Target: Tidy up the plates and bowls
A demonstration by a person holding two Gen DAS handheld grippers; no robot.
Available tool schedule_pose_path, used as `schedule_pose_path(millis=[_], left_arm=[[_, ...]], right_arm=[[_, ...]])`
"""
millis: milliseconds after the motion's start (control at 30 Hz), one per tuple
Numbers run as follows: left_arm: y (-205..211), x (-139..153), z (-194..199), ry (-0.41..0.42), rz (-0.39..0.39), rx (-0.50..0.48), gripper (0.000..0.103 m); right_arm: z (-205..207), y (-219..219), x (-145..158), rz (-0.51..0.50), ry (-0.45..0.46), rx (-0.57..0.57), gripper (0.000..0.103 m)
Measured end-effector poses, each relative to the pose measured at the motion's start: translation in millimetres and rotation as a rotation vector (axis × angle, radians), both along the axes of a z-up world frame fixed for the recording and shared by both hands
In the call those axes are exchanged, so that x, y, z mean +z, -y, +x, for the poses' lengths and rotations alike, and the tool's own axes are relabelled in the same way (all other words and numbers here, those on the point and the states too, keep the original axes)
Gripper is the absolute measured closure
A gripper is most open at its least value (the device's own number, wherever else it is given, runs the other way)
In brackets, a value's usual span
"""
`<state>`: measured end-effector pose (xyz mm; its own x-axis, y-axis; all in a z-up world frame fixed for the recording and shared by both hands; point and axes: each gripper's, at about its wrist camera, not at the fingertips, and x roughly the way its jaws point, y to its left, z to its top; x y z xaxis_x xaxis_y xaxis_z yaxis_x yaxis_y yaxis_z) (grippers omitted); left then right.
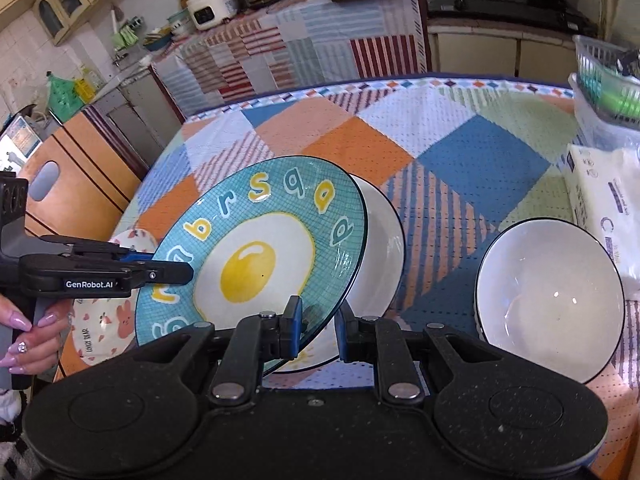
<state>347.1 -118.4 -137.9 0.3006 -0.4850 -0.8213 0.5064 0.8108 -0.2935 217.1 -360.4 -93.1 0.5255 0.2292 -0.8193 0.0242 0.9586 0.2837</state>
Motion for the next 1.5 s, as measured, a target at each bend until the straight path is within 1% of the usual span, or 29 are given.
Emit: schedule_pose_path(millis=[67, 333, 533, 600, 667, 733, 800, 933, 1067, 1133, 1200, 1333, 1500], left_arm=[[2, -5, 3, -0.016, 0.006, 0.012, 0.076], [12, -5, 0, 0.028, 0.069, -0.005, 0.076], [14, -8, -1, 0.023, 0.091, -0.007, 0.076], [15, -9, 0, 0.013, 0.104, -0.002, 0.075], [15, -12, 2, -0.014, 0.109, 0.007, 0.075], [11, -12, 1, -0.043, 0.087, 0.009, 0.077], [7, -9, -1, -0.052, 0.061, 0.007, 0.077], [10, -2, -8, -0.027, 0.102, -0.002, 0.077], [6, 9, -16, -0.019, 0.095, 0.002, 0.077], [3, 16, -23, -0.014, 0.108, -0.011, 0.077], [-1, 26, -33, 0.003, 0.119, -0.032, 0.077], [-13, 50, -55, 0.026, 0.124, -0.078, 0.077], [-24, 79, -77, 0.064, 0.127, -0.128, 0.077]], right_arm=[[7, 2, -4, -0.007, -0.017, 0.001, 0.081], [18, 5, -19, -0.015, -0.058, -0.010, 0.079], [19, -2, -24, -0.059, -0.070, -0.012, 0.075], [21, -10, -23, -0.109, -0.078, -0.001, 0.072], [24, -22, -21, -0.183, -0.087, 0.025, 0.068], [23, -34, -21, -0.265, -0.102, 0.046, 0.064], [21, -42, -25, -0.328, -0.123, 0.024, 0.063], [18, -47, -30, -0.386, -0.071, 0.000, 0.062], [15, -62, -36, -0.504, -0.022, 0.002, 0.062], [11, -68, -35, -0.534, -0.001, 0.002, 0.063], [5, -69, -26, -0.503, 0.012, -0.018, 0.064], [-14, -72, 0, -0.431, 0.041, -0.075, 0.064], [-37, -81, 26, -0.357, 0.057, -0.095, 0.064]])
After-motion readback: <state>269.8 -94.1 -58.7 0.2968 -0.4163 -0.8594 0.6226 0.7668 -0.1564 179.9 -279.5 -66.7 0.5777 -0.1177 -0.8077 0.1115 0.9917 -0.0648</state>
